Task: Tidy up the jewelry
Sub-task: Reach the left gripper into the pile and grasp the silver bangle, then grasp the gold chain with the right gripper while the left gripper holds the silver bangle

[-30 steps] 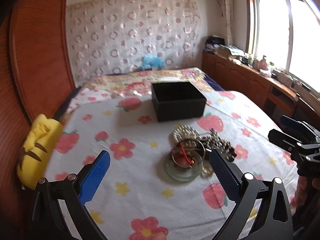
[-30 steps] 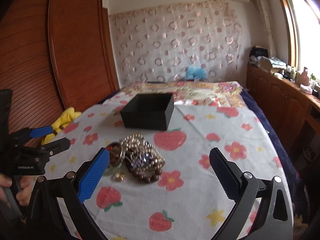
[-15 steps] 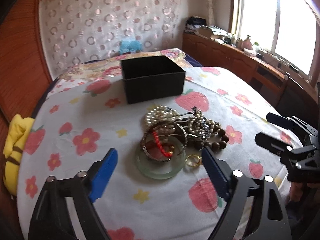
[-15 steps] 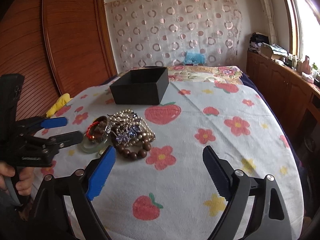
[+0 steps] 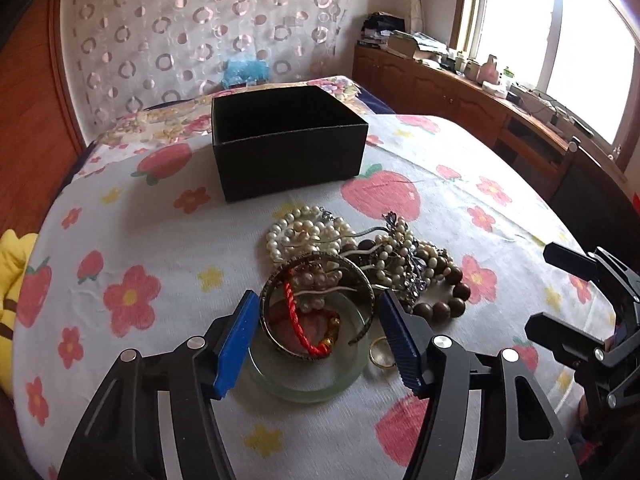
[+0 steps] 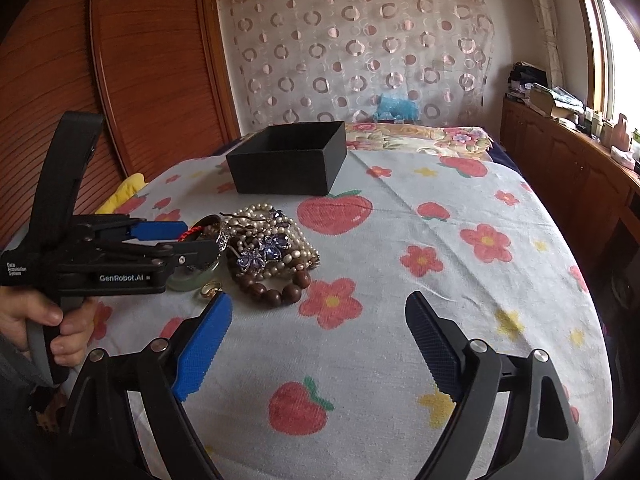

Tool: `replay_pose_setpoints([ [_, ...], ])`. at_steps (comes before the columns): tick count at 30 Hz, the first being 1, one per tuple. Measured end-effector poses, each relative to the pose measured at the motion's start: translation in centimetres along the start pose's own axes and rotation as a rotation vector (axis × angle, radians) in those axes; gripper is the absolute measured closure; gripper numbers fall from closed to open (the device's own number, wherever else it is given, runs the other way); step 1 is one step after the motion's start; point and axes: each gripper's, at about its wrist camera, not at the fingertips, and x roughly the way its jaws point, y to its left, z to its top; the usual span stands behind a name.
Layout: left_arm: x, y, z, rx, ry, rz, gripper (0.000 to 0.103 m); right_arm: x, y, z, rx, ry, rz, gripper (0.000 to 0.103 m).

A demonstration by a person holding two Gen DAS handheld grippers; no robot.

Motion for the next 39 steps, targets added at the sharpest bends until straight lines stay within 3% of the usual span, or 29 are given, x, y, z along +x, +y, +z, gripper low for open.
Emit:
replay_pose_setpoints([
  [7,0.3,0.1,0.0,0.017,-0.003,0.004,0.045,0.2,0.1,0.1,-0.006,0.005,-0.003,0.013],
  [19,-3.6,1.7,-0.2,-0.043,-0.116,-0.020,0.045,1.0,0.9,1.8,-0.067,0.018,-0.001,0.013],
  [21,-4.3,2.0,-0.3,-0.045,-0.128,-0.015,0.045,1.5,1.1,2.4,-0.079,0.031,0.024,0.020],
  [30,-5.1,3.6,-0.7,-0.079,-0.155,-0.003,0.045,5.1,2.4,4.5,-0.130,0.097,0.061,0.024],
  [39,-6.2,4.9,-0.6,-0.102,-0.190,0.014,0.045,7.7,2.9,6.4,-0.124,0.153,0.135,0.051],
])
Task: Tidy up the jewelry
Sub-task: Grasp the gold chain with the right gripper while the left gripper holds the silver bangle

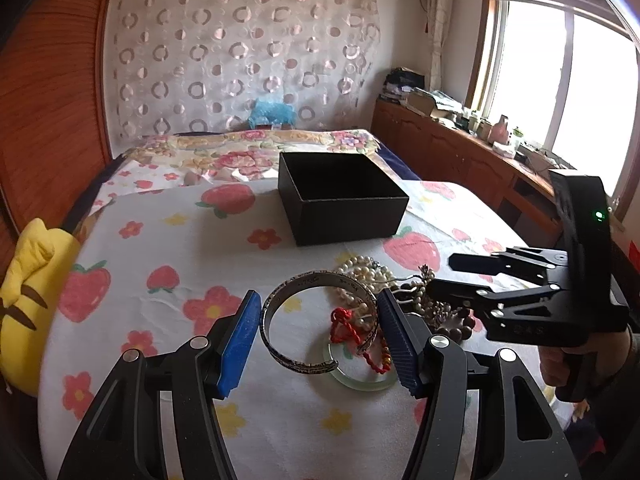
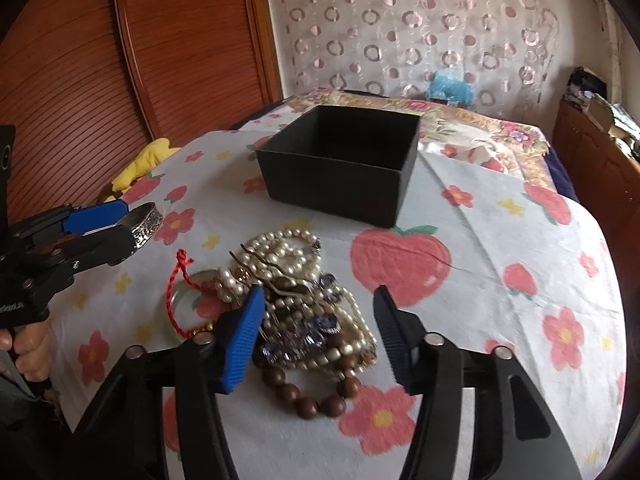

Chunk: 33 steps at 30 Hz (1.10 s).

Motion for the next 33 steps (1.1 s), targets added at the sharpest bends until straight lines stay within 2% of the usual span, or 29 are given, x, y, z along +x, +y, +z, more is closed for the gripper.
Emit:
replay_pose_setpoints([
  [8,-0.3,-0.4,-0.2,0.002,-0.001,-0.003,0.045,1.1,-0.5,0.4,0.040,0.021,0.012,0.061],
  [16,-0.4,-0.5,-0.7,-0.007,0.008,-0.011,0.045,-0.9,-2.0,-1.0,0.028,0.009,-0.018,0.061],
  [22,0.0,-0.6,-0.8,-0.003,0.015,-0.012,0.045,-0.3,-4.1,-1.7,0.028,0.054,-0.046,0.064],
  [30,0.4,-0.8,-1.2,0.003,0.018,-0.019,0.045,2.1,-3.8,-0.4,-0.026,0.130,-0.015,0.071],
  [33,0.4,-0.8,-1.2,0.002,0.018,-0.018,0.045,2.5,-3.7,0.2,-0.047,0.138,-0.031,0.072],
])
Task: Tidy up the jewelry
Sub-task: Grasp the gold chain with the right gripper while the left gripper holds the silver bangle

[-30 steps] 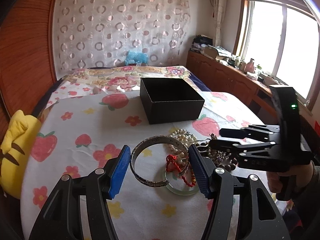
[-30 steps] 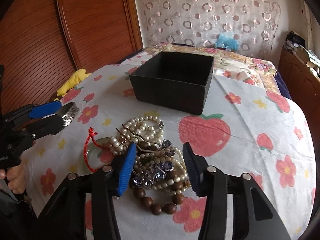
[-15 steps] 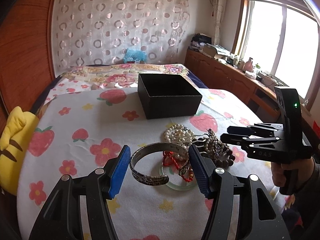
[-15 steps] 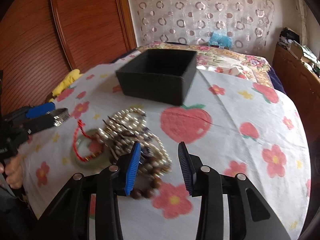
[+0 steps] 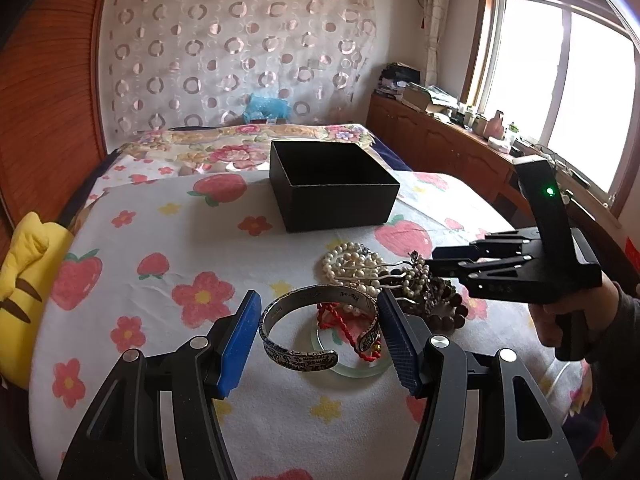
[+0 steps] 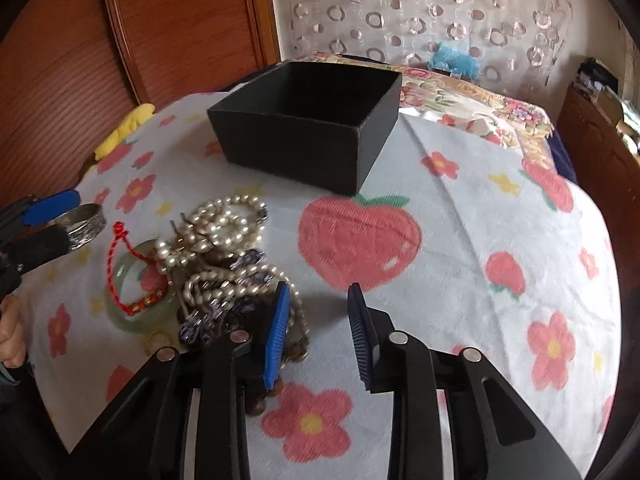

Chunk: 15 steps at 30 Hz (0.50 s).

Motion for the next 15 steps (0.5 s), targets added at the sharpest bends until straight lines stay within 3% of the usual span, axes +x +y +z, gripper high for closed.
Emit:
replay_pose_setpoints([
  [1,0.05,-0.04,-0.02,-0.001,0.000,-0.001,0.045,0.10,-0.05,0.15,-0.006,-0.001,0.003,0.074],
  [3,0.01,-0.01,-0.01,0.000,0.000,-0.001,0.045,0.32,-0.26,0.37,-0.006,0.005,0.004,0.093],
  [4,0.06,-0.06,-0.04,-0.001,0.001,-0.002,0.045,0.50,-0.27,0.41,-0.016,0.007,-0.019,0.095],
  [15,0.05,-0.19,-0.04,0.001,0.001,-0.002,0.045,0.05,-0.48,0.13,-0.049,-0.019,-0.091,0.099],
])
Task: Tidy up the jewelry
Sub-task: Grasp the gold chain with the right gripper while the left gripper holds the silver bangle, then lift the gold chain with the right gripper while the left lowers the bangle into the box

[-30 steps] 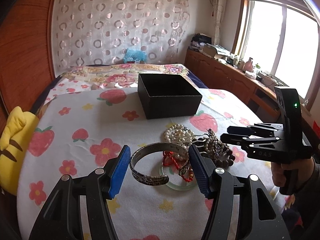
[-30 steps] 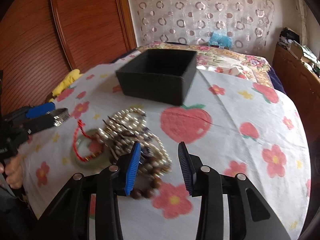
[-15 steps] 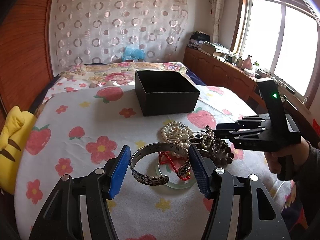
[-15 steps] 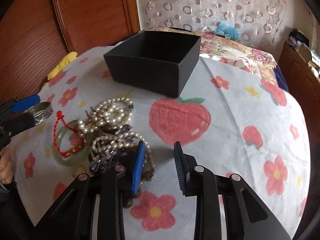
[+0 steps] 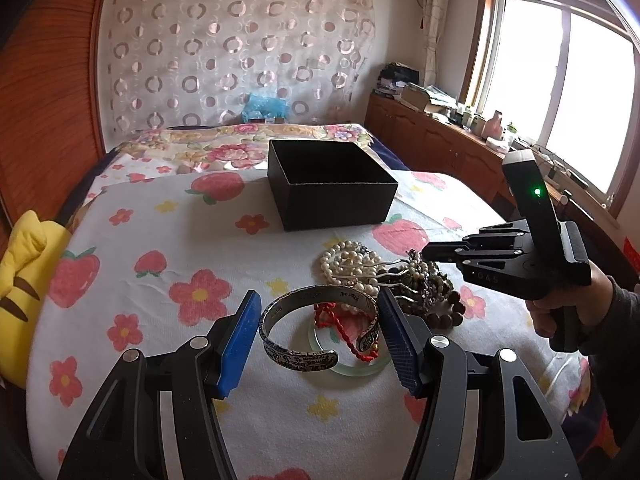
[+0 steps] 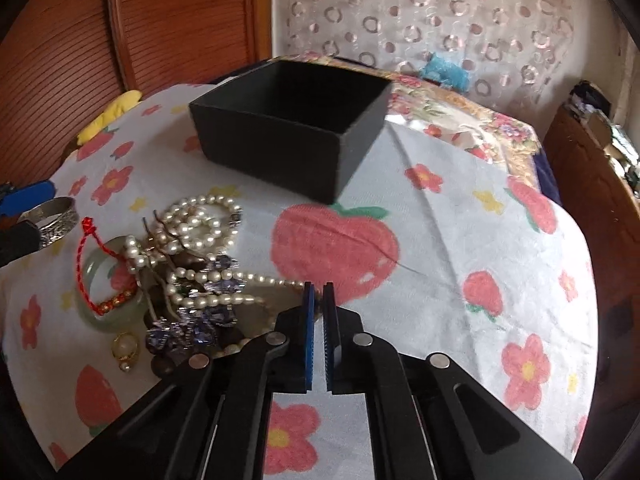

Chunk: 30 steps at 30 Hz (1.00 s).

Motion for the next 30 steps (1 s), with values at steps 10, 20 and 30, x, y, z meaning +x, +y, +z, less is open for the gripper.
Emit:
replay_pose_setpoints([
  [10,-0.2,-0.3,0.1,0.000,-0.010,-0.002,0.045,-7.2,-0.7,1.6,0.011,-0.171,-0.025,0.099],
  [20,-0.9,-0.3,1.7,0.005,-0.038,-0.009,0.045,-13.3,-0.3,4.6,-0.017,-0.306,-0.055,0.099],
  [30,-1.3,0.0,3.5,0.014,-0.068,-0.013,0.045,-17.4,-0.6,7.5,-0.026,-0.407,-0.103,0.099],
])
